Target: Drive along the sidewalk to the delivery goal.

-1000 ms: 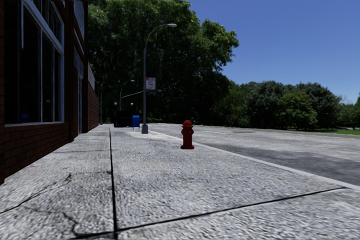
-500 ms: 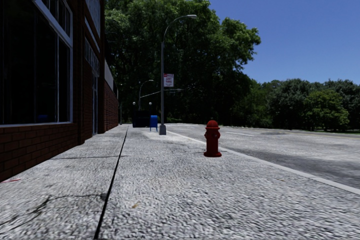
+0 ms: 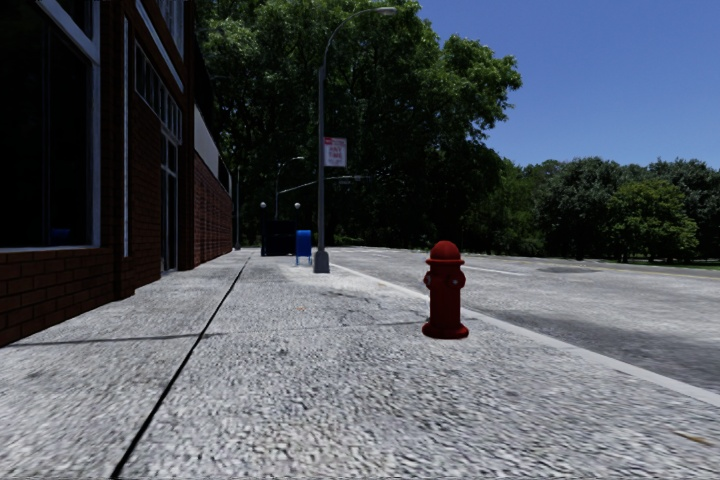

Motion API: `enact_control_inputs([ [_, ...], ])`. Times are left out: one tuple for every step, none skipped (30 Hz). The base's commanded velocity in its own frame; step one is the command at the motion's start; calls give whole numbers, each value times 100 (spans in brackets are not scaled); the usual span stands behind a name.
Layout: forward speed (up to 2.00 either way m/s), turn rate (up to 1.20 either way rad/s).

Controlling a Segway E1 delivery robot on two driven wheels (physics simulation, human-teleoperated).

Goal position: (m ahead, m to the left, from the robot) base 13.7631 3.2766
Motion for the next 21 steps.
enact_control_inputs([
  [200, 24],
  [200, 31],
  [200, 31],
  [200, 36],
  [200, 38],
  [200, 38],
  [200, 38],
  [200, 38],
  [200, 38],
  [200, 38],
  [200, 39],
  [200, 39],
  [200, 39],
  [200, 39],
  [200, 39],
  [200, 39],
  [200, 39],
  [200, 39],
  [200, 39],
  [200, 39],
  [200, 39],
])
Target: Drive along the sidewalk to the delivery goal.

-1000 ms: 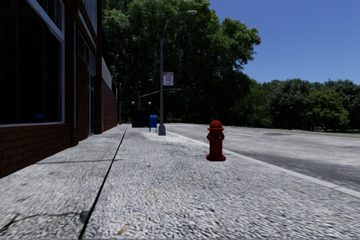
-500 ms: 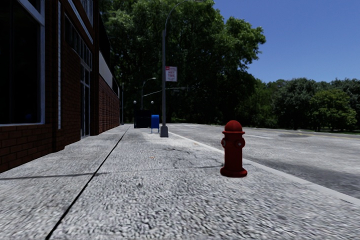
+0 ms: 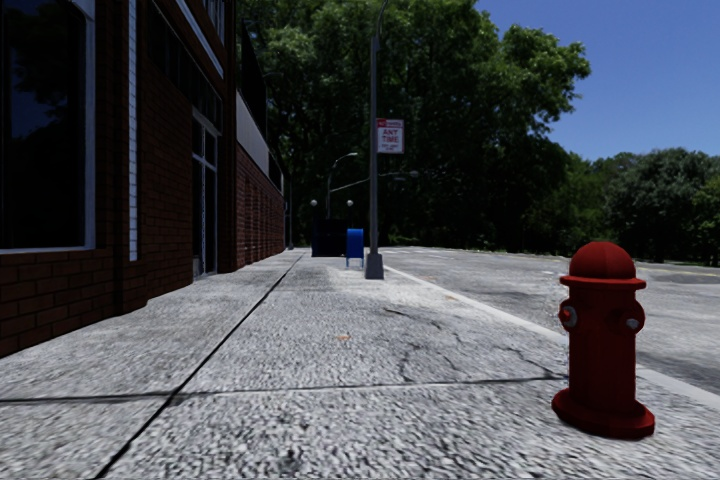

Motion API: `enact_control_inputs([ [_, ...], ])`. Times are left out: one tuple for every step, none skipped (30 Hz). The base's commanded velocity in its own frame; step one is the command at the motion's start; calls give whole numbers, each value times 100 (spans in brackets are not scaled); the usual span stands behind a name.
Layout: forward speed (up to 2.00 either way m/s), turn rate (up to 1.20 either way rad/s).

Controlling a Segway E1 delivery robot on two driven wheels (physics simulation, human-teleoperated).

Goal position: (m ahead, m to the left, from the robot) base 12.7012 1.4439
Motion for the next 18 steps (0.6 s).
enact_control_inputs([
  [200, 38],
  [200, 0],
  [200, 0],
  [200, 0],
  [200, 0],
  [200, 0],
  [200, 0],
  [200, 0],
  [200, 0],
  [200, 0],
  [200, 0],
  [200, 0],
  [200, 0],
  [200, 0],
  [200, 0],
  [200, 0],
  [200, 0],
  [200, 0],
])
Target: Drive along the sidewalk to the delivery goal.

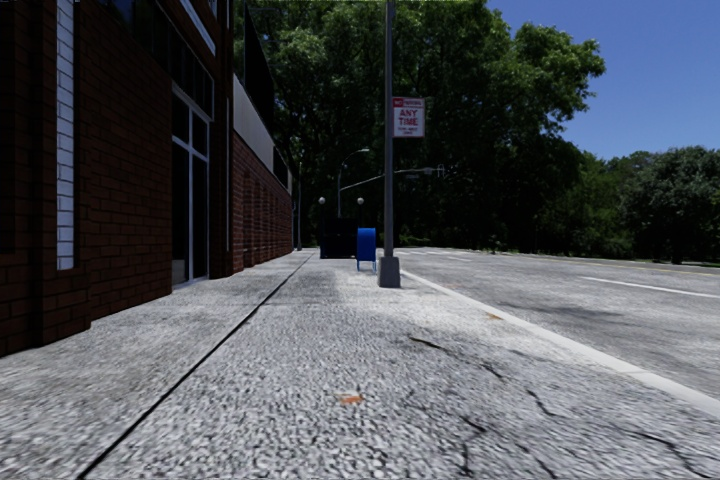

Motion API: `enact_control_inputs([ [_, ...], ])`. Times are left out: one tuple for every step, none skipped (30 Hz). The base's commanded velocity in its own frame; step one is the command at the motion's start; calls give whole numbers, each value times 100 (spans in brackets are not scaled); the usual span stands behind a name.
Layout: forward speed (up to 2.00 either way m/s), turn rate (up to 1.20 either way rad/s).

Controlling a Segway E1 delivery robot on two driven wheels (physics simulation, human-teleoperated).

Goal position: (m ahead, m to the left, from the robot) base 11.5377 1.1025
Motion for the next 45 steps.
enact_control_inputs([
  [200, 0],
  [200, 0],
  [200, 0],
  [200, 0],
  [200, 0],
  [200, 0],
  [200, 0],
  [200, 0],
  [200, 0],
  [200, 0],
  [200, 0],
  [200, 0],
  [200, 0],
  [200, 0],
  [200, 0],
  [200, 0],
  [200, 0],
  [200, 0],
  [200, 0],
  [200, 0],
  [200, 0],
  [200, 0],
  [200, 0],
  [200, 0],
  [200, 0],
  [200, 0],
  [200, 0],
  [200, 0],
  [200, 0],
  [200, 0],
  [200, 0],
  [200, 0],
  [200, 0],
  [200, 0],
  [200, 0],
  [200, 0],
  [200, 0],
  [200, 0],
  [200, 0],
  [200, 9],
  [200, 21],
  [200, 21],
  [200, 26],
  [200, 27],
  [200, 28],
])
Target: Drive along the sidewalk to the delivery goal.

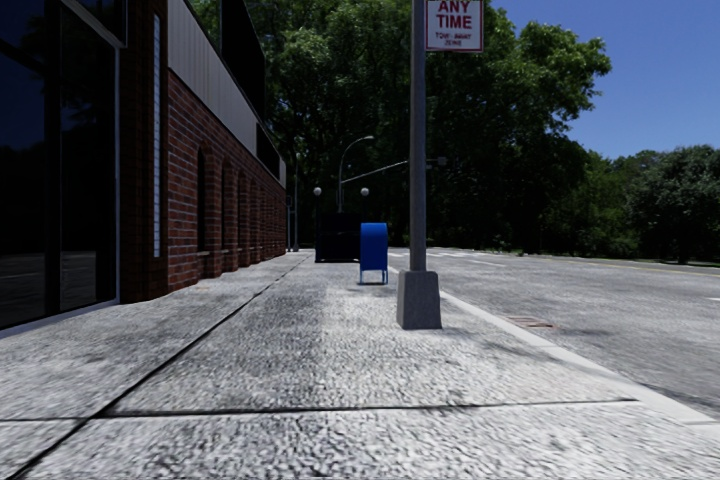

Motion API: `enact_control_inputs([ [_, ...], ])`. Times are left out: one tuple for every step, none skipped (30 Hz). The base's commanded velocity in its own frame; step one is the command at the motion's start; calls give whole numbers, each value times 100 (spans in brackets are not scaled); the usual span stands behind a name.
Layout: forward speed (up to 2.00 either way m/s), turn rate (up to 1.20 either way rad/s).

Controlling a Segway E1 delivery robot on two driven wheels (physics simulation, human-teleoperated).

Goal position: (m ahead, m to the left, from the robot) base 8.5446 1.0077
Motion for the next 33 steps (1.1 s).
enact_control_inputs([
  [200, 28],
  [200, 28],
  [200, 28],
  [200, 28],
  [200, 28],
  [200, 28],
  [200, 28],
  [200, 28],
  [200, 28],
  [200, 27],
  [200, 14],
  [200, 0],
  [200, 0],
  [200, 0],
  [200, 0],
  [200, 0],
  [200, 0],
  [200, 0],
  [200, 0],
  [200, 0],
  [200, 0],
  [200, 0],
  [200, 0],
  [200, 0],
  [200, 0],
  [200, 0],
  [200, 0],
  [200, 0],
  [200, 0],
  [200, 0],
  [200, 0],
  [200, 0],
  [200, 0],
])
